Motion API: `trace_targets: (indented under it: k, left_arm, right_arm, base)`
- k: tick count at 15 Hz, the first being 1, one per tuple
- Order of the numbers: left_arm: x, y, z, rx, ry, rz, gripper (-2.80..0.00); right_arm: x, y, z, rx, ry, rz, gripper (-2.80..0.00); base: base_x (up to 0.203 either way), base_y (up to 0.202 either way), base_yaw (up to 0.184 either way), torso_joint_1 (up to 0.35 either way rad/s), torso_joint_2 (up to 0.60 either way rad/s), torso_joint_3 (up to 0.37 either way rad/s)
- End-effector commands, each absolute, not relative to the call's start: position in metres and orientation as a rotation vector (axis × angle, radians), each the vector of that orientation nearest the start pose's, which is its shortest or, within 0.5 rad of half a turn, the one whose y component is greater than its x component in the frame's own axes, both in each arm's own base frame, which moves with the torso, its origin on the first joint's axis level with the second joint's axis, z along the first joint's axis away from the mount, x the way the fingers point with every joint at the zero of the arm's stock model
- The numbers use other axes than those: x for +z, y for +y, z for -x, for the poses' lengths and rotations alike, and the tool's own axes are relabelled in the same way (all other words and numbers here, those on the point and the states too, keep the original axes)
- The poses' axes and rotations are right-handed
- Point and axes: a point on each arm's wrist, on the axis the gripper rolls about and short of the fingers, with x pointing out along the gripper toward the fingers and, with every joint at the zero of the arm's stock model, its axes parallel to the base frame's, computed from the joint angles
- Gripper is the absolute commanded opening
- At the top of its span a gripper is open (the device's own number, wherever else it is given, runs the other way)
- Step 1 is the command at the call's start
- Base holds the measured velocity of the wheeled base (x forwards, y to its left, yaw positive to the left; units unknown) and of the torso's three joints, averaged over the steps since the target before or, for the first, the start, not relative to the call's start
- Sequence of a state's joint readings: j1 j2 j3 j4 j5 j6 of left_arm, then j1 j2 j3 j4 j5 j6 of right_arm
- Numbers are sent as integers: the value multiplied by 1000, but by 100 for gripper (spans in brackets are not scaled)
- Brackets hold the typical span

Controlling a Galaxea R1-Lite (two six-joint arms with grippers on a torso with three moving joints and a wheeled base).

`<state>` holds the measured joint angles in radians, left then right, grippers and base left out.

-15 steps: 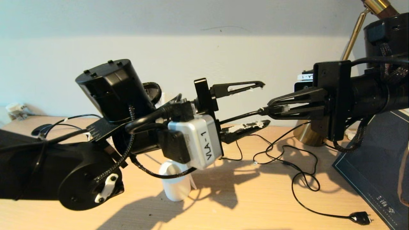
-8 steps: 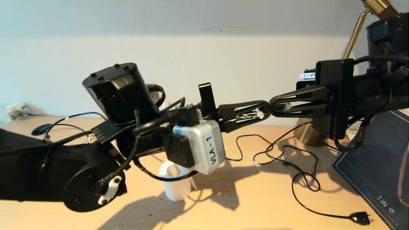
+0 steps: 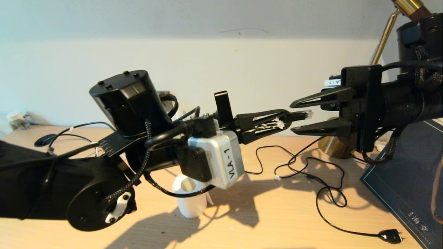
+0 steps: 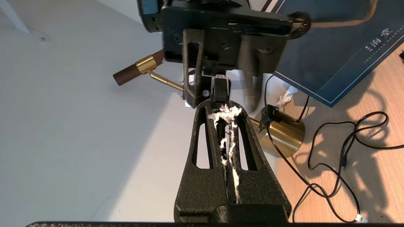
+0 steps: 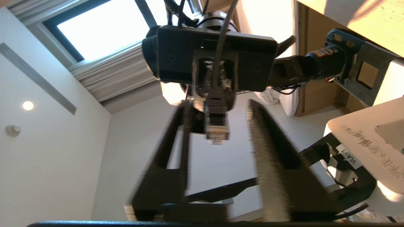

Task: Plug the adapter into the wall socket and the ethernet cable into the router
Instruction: Align cable and router interface

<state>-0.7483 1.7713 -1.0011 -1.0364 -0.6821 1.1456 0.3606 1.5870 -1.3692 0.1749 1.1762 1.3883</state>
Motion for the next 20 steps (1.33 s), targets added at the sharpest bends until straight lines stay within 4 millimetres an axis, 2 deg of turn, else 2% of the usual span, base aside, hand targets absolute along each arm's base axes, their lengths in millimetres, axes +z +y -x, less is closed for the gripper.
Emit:
trace_targets:
  k: [1, 3, 5, 7, 9, 10, 12, 14, 16, 17, 18, 20]
  left_arm:
    - [255, -230, -232, -1080, -1057, -913, -280]
    - [250, -212, -232, -1067, -928, -858, -280]
    - [237, -190, -230, -1068, -712, -721, -280]
    - [230, -166, -219, -997, -478, -505, -280]
    - [233, -151, -210, -879, -304, -225, -280]
    - [237, -146, -206, -825, -250, -83, -280]
    - [249, -133, -194, -699, -195, 165, -280]
    - [238, -123, -185, -591, -138, 240, -280]
    - [228, -114, -171, -534, -105, 281, -280]
    - [220, -110, -166, -516, -72, 288, -280]
    - [214, -108, -163, -489, -42, 303, -280]
    - [225, -111, -167, -462, -66, 387, -280]
  right_arm:
    - [302, 113, -247, 997, 1376, -1235, 0]
    - [306, 99, -242, 988, 1309, -1232, 0]
    - [316, 87, -227, 896, 1149, -1230, 0]
    - [322, 75, -199, 779, 899, -1123, 0]
    - [327, 60, -159, 669, 697, -948, 0]
    - [326, 51, -138, 607, 610, -845, -280]
    - [321, 36, -100, 434, 462, -674, -280]
    - [309, 20, -65, 239, 352, -545, -280]
    - [281, 3, -29, -3, 283, -363, -280]
    - [260, -2, -21, -133, 295, -280, -280]
    - [248, -6, -14, -245, 298, -241, -280]
    - [230, -9, 3, -466, 271, -220, -280]
  base:
    - [0, 0, 0, 0, 0, 0]
    - [0, 0, 0, 0, 0, 0]
    - [0, 0, 0, 0, 0, 0]
    - [0, 0, 0, 0, 0, 0]
    - [0, 0, 0, 0, 0, 0]
    - [0, 0, 0, 0, 0, 0]
    - [0, 0, 0, 0, 0, 0]
    - [0, 0, 0, 0, 0, 0]
    - [0, 0, 0, 0, 0, 0]
    - [0, 0, 0, 0, 0, 0]
    - [0, 0, 0, 0, 0, 0]
    - [0, 0, 0, 0, 0, 0]
